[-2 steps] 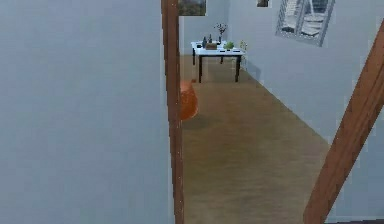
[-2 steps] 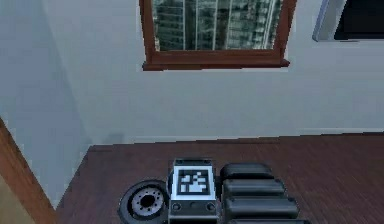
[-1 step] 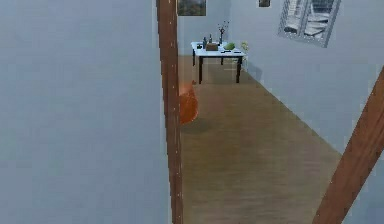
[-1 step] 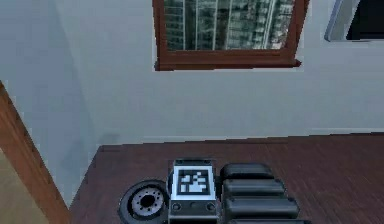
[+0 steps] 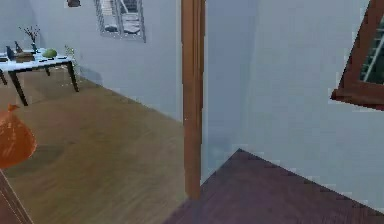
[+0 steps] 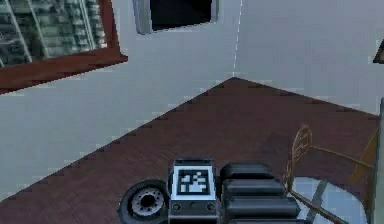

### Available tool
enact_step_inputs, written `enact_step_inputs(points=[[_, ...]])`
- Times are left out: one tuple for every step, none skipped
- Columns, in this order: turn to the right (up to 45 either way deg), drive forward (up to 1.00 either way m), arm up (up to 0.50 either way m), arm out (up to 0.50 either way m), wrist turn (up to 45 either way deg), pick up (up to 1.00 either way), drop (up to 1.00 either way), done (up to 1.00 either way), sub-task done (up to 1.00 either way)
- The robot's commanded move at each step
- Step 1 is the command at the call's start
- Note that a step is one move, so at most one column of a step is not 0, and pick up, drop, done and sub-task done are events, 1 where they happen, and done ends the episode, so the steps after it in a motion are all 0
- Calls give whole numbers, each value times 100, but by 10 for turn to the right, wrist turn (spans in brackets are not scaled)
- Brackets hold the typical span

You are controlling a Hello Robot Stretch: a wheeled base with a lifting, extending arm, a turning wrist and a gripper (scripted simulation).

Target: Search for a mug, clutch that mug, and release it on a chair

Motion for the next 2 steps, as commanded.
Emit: enact_step_inputs(points=[[450,0,0,0,0,0,0,0,0],[450,0,0,0,0,0,0,0,0]])
